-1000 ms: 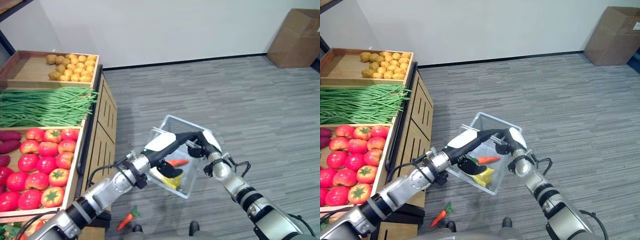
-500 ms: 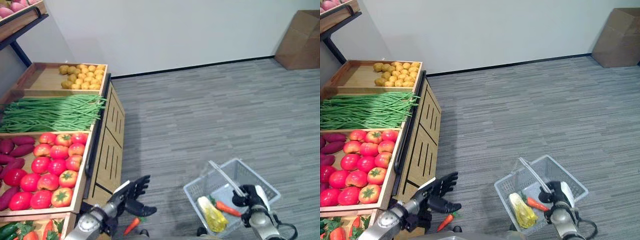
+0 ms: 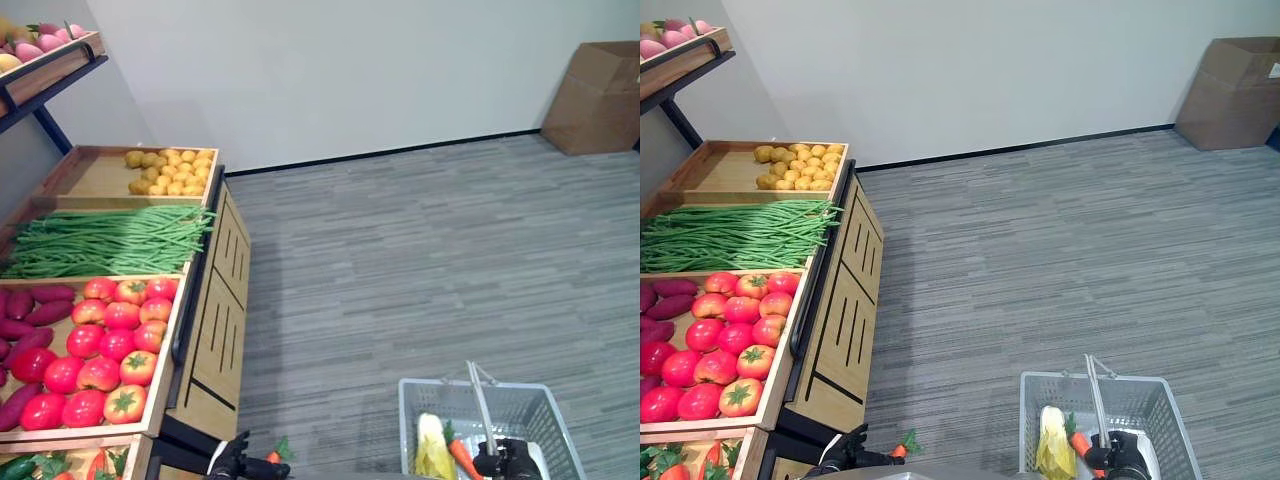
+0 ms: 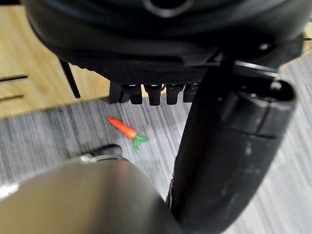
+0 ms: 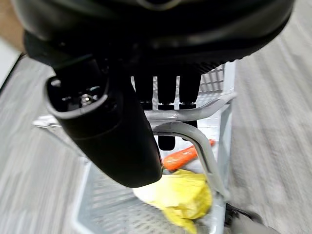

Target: Get the vegetables into the basket

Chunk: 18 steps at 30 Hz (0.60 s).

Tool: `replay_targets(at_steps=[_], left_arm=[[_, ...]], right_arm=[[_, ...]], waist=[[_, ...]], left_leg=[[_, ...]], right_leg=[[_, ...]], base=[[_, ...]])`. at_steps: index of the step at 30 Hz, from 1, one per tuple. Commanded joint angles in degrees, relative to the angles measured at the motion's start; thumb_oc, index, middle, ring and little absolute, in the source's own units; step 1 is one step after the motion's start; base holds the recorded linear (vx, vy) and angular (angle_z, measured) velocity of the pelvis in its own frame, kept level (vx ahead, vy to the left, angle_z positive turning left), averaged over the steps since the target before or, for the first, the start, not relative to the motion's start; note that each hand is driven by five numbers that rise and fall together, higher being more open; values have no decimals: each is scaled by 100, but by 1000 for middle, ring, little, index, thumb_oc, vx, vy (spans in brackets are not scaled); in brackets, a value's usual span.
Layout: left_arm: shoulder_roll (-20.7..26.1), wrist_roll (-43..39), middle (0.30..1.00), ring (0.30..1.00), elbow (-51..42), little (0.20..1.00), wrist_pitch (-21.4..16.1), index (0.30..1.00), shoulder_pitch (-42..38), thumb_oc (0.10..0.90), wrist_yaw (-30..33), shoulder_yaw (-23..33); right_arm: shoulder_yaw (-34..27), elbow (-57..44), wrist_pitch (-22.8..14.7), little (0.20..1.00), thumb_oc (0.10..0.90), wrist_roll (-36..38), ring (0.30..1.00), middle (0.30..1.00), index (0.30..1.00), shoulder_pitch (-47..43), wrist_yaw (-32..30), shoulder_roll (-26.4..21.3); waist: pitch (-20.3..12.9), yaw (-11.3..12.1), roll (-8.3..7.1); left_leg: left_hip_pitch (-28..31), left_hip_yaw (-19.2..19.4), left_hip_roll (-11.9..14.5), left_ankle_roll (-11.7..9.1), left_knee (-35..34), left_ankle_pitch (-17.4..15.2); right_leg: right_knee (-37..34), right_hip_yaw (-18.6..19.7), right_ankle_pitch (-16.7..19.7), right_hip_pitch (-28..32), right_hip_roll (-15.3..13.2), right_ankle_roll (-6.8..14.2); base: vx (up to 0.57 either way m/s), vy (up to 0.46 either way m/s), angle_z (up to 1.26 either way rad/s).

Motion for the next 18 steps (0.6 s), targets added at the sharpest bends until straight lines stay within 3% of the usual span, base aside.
replay_targets(at_steps=[1, 3, 4, 5, 18], left_arm=[[235, 584, 1000, 1000, 515, 1000, 124, 1000, 7, 900, 376, -65], [231, 618, 1000, 1000, 698, 1000, 106, 1000, 35, 900, 397, 11], [219, 575, 1000, 1000, 713, 1000, 106, 1000, 53, 900, 401, 50], [196, 507, 1000, 1000, 729, 1000, 109, 1000, 82, 900, 406, 90], [14, -607, 1000, 1000, 900, 1000, 50, 1000, 141, 900, 367, 562]], right_arm=[[-130, 192, -331, 300, 400, 428, 300, 300, 300, -404, -182, -4], [-36, 350, -331, 300, 400, 433, 300, 300, 300, -324, -83, 83], [-17, 409, -317, 528, 563, 434, 528, 528, 528, -294, -30, 96], [5, 421, -306, 1000, 900, 443, 1000, 1000, 1000, -249, 22, 127], [311, 657, -234, 1000, 900, 506, 1000, 1000, 1000, 36, 463, 499]], waist=[[209, -72, -345], [216, -68, -358], [216, -63, -364], [216, -64, -373], [237, -23, -442]], left_leg=[[-33, 195, 63, -100, 38, -327], [-30, 203, 74, -109, 38, -322], [-28, 203, 77, -111, 38, -323], [-27, 203, 78, -114, 38, -320], [-29, 128, 93, -126, 38, -292]], right_leg=[[28, -513, -592, 361, -211, 191], [28, -504, -598, 358, -195, 180], [28, -504, -602, 358, -194, 177], [28, -502, -604, 357, -191, 173], [28, -583, -648, 432, -171, 138]], base=[[1, -9, -3], [-5, -21, -5], [0, -26, -4], [0, 0, 0], [2, -3, 1]])
